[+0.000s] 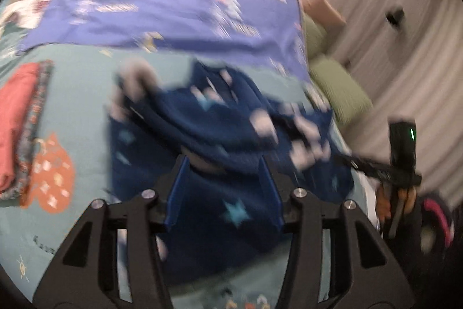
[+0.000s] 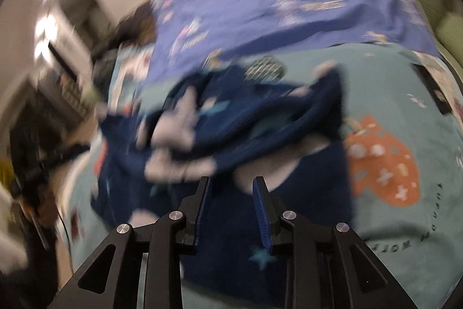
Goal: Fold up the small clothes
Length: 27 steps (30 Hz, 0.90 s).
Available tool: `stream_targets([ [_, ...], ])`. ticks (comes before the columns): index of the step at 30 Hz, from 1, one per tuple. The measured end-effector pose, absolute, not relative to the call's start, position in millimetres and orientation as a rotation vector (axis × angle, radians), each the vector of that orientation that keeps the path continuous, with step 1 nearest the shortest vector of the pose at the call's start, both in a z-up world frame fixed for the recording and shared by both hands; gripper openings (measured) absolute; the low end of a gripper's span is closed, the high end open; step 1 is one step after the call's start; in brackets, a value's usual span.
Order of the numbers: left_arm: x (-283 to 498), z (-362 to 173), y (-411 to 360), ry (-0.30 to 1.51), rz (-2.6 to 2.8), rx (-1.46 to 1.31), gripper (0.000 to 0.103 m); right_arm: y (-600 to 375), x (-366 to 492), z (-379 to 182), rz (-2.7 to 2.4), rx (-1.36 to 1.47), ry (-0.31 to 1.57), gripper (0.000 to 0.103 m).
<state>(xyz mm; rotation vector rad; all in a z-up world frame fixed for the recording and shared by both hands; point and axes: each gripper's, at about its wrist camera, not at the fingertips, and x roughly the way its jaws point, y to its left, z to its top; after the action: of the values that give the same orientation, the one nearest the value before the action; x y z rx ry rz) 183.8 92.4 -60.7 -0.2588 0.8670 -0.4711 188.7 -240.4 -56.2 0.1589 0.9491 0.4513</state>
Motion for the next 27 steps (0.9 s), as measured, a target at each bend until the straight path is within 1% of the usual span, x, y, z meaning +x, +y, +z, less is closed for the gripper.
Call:
stream_targets([
  [3,185,-87,59,0.966,-0.520,-0.128,0.050,-210,191,-73,0.468,0.023,0.997,0.030],
  [6,198,-99,40,0.998,-0.506,-0.039,0.050,-193,203,-80,0.469,-0.033,1.008,0.029],
  [10,241,-89,32,0.940,-0.470,-0.024,0.050,-183,235,-68,0.435,-0.069,0.941,0.029],
  [14,288,-74,36,0.817,-0.340,-0.028,0.050,-190,286,-52,0.342,0.010,0.865,0.029],
  [16,305,-77,41,0.811,-0.279,-0.041,0.050,-199,314,-55,0.277,0.059,0.865,0.029],
  [18,319,-87,53,0.841,-0.206,-0.076,0.050,-207,331,-67,0.209,0.082,0.907,0.029],
  [21,312,-90,72,0.848,-0.202,-0.124,0.050,-226,330,-80,0.194,0.138,0.949,0.028],
  [25,279,-81,100,0.796,-0.194,-0.119,0.053,-259,295,-67,0.219,0.159,0.883,0.029],
  [27,275,-80,119,0.790,-0.170,-0.136,0.062,-274,286,-61,0.201,0.156,0.869,0.031],
])
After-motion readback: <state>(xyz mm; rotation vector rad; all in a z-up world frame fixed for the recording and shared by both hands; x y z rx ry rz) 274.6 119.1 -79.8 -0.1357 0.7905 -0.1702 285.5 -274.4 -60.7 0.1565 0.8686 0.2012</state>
